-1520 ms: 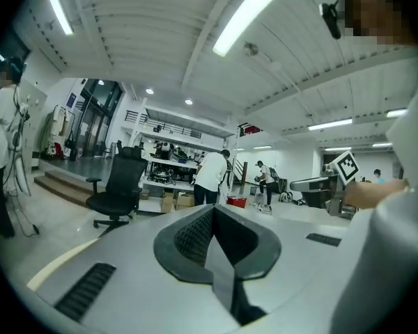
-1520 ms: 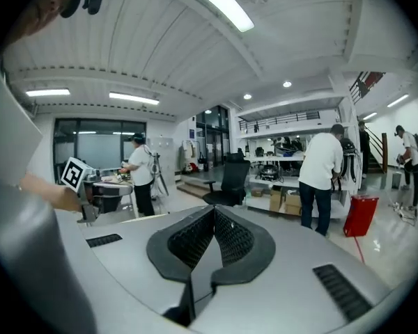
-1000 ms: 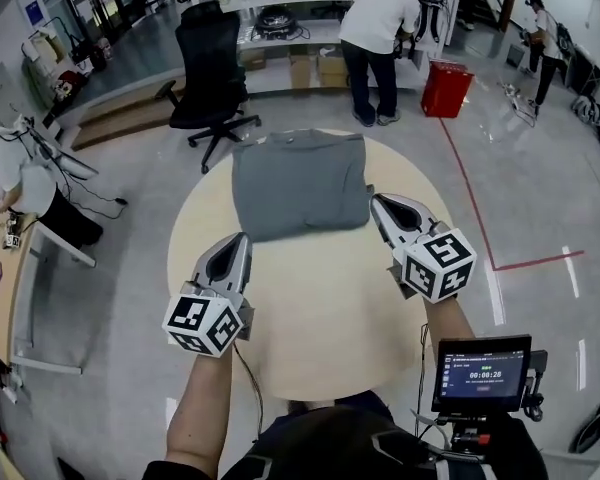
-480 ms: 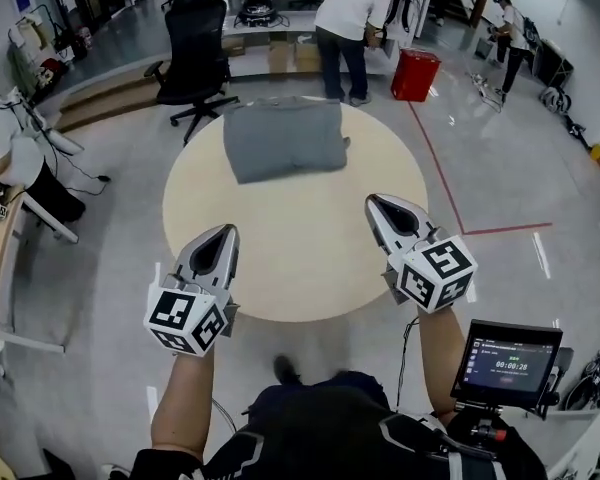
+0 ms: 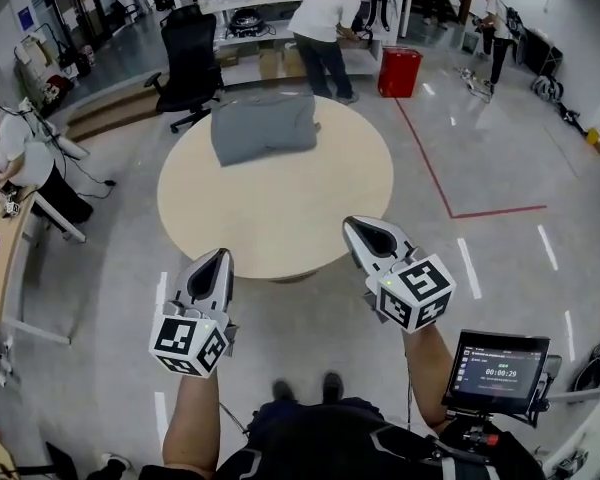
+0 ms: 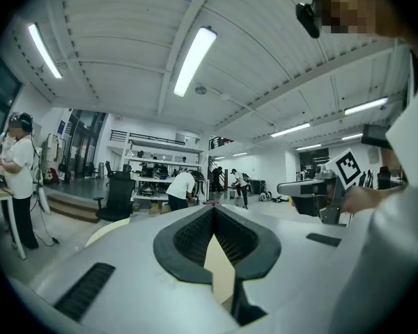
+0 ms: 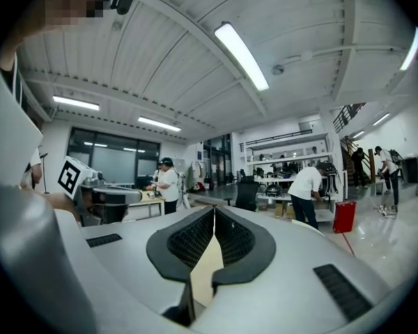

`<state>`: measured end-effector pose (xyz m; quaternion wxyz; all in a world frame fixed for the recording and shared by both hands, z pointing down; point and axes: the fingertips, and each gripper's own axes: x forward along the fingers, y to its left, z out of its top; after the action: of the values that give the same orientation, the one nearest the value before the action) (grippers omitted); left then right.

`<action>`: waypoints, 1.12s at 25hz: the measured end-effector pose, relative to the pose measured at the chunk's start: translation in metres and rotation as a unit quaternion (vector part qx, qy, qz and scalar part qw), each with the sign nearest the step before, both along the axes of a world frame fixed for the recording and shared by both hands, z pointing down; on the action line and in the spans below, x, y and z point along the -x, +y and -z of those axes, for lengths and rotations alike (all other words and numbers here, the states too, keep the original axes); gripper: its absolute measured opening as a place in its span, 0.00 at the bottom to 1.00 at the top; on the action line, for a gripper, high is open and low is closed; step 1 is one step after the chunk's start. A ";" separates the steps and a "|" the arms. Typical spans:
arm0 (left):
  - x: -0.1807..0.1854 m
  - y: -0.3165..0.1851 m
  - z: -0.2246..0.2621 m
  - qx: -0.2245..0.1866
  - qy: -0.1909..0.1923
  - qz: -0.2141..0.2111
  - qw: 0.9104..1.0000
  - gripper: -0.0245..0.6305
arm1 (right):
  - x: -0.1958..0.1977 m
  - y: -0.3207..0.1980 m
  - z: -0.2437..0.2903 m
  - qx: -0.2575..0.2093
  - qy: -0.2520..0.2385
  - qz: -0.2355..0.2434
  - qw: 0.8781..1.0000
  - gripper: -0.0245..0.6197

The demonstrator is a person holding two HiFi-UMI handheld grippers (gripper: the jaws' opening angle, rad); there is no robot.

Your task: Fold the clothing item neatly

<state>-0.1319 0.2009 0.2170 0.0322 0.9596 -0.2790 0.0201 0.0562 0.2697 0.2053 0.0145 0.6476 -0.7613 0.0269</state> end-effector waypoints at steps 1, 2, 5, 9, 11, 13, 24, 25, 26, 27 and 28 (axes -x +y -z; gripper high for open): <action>0.001 0.003 -0.002 -0.001 0.000 -0.001 1.000 0.04 | 0.001 0.003 -0.003 0.002 0.000 -0.001 1.000 0.05; 0.002 0.007 -0.003 -0.002 0.001 -0.004 1.000 0.04 | 0.003 0.006 -0.004 0.002 0.001 -0.004 1.000 0.05; 0.018 0.034 0.000 -0.011 0.009 -0.021 1.000 0.04 | 0.025 0.036 0.000 -0.001 0.009 -0.019 1.000 0.05; 0.054 0.081 0.002 -0.024 0.008 -0.056 0.998 0.04 | 0.069 0.087 -0.001 0.000 0.005 -0.044 0.999 0.05; 0.073 0.093 -0.004 -0.025 0.000 -0.065 0.998 0.04 | 0.089 0.101 -0.009 0.007 0.000 -0.052 0.999 0.05; 0.089 0.100 -0.011 -0.010 0.000 -0.069 0.998 0.04 | 0.106 0.113 -0.017 0.019 -0.003 -0.060 0.998 0.05; 0.127 0.201 -0.005 -0.002 0.001 -0.055 0.998 0.04 | 0.146 0.208 -0.005 0.003 0.004 -0.036 0.999 0.05; 0.125 0.214 -0.005 -0.003 0.003 -0.050 0.999 0.04 | 0.145 0.220 -0.004 0.001 0.006 -0.031 1.000 0.05; 0.123 0.228 -0.006 -0.004 0.004 -0.046 0.999 0.04 | 0.145 0.233 -0.003 -0.001 0.010 -0.025 1.000 0.05; 0.122 0.242 -0.006 -0.003 0.004 -0.044 0.999 0.04 | 0.146 0.246 -0.003 -0.001 0.014 -0.019 1.000 0.05; 0.123 0.258 -0.007 -0.001 0.000 -0.043 0.999 0.04 | 0.150 0.260 -0.004 0.000 0.017 -0.015 1.000 0.05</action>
<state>-0.2553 0.4586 0.2244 0.0302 0.9707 -0.2377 0.0207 -0.0934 0.5297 0.2090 0.0270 0.6595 -0.7510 0.0164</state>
